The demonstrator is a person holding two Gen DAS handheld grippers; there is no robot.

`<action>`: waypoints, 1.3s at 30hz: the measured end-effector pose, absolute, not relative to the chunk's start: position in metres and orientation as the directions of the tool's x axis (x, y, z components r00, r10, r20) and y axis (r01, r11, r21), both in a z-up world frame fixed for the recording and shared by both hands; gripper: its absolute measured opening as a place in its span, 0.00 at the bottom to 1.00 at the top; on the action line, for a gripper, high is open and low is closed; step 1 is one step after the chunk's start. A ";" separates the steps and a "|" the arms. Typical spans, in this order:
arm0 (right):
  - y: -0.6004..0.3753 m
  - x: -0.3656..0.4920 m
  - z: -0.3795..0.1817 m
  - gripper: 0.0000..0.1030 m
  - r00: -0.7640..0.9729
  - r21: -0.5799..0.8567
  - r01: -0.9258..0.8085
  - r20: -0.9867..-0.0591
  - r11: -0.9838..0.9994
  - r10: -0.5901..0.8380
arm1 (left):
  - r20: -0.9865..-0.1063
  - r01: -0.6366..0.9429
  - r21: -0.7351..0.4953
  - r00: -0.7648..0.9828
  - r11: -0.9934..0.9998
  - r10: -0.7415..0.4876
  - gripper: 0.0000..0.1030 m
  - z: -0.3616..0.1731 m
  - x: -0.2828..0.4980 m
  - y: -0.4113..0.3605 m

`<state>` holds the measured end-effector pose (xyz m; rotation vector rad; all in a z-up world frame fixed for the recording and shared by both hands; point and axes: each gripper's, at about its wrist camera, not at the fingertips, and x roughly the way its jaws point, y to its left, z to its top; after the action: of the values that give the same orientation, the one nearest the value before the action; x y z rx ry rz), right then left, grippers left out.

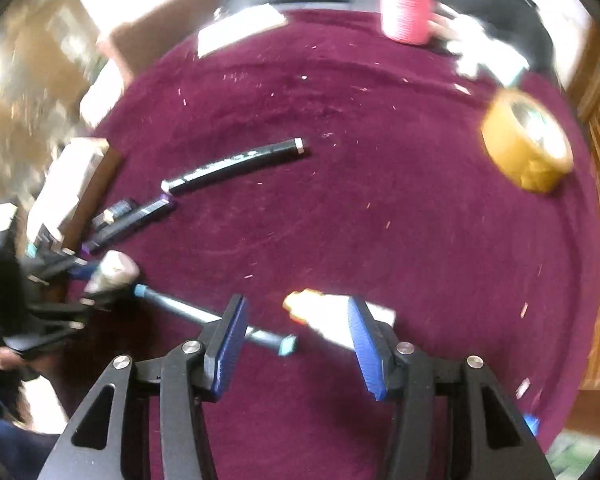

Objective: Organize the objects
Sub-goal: 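Grasp the white pill bottle with the left gripper, then grasp the orange-capped white glue bottle with the right gripper while the left holds the pill bottle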

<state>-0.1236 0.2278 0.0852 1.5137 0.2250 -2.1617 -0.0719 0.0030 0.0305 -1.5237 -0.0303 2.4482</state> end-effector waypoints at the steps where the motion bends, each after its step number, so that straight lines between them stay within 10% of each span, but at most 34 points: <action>1: 0.227 -0.130 0.081 0.54 -0.254 0.130 0.494 -0.924 -0.860 -0.286 | -0.879 -0.203 -0.151 -0.419 -0.967 0.225 0.31 0.030 -0.071 0.003; 12: 0.250 -0.121 0.051 0.53 -0.137 0.163 0.499 -0.955 -0.851 -0.263 | -0.870 -0.157 -0.177 -0.437 -0.972 0.229 0.31 0.029 -0.066 0.000; 25: 0.254 -0.115 0.052 0.29 -0.233 0.084 0.351 -0.957 -0.933 -0.173 | -0.869 -0.162 -0.150 -0.449 -0.975 0.208 0.31 0.028 -0.078 0.007; 39: 0.246 -0.050 0.089 0.29 -0.275 0.338 0.193 -0.882 -0.921 -0.382 | -0.839 -0.155 -0.231 -0.467 -0.961 0.277 0.31 0.041 -0.053 0.000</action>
<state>-0.0497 0.2458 0.0894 1.6216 -0.2327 -2.2435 -0.0533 -0.0003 0.0406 -1.4565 -0.1785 2.4875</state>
